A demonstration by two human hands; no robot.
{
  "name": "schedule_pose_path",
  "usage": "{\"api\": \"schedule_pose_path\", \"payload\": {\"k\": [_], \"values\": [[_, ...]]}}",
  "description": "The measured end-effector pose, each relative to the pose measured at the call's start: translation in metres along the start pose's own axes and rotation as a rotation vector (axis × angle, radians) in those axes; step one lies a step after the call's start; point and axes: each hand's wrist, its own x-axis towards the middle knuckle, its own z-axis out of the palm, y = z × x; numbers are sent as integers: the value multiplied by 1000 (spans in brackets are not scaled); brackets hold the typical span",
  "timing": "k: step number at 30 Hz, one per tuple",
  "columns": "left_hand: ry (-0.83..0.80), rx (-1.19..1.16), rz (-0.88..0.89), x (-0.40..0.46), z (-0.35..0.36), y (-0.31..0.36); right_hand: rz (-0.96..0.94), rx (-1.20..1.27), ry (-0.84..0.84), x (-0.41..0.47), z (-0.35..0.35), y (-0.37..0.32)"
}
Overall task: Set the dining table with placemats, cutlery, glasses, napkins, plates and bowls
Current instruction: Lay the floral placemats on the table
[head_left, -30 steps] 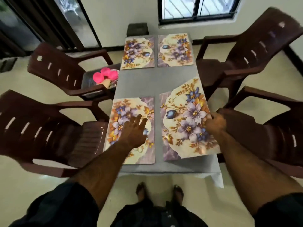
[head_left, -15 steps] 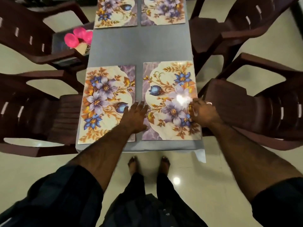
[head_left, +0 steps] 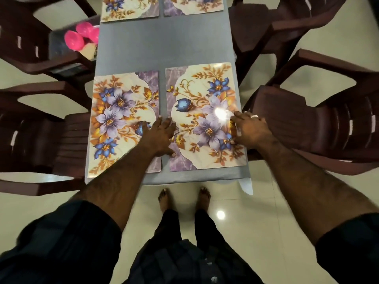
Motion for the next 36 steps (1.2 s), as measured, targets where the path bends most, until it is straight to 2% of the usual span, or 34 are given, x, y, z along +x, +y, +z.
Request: {"api": "schedule_pose_path", "payload": {"k": [11,18,20,23,27,36], "values": [[-21,9,11,-6,8,1,31,0,1,-13,13,1],[-32,64,-4,17,-10,-8,41,-18,17,12,1,2],[-27,42,-10,27,-18,-13,40,-10,62,23,-5,1],[-5,4,-10,33,-23,-20,41,-18,43,32,-14,1],[-3,-15,-15,26,-14,-19,41,-29,70,25,-9,-1],[11,-4,-9,3,-2,-8,46,-52,14,3,2,-2]]}}
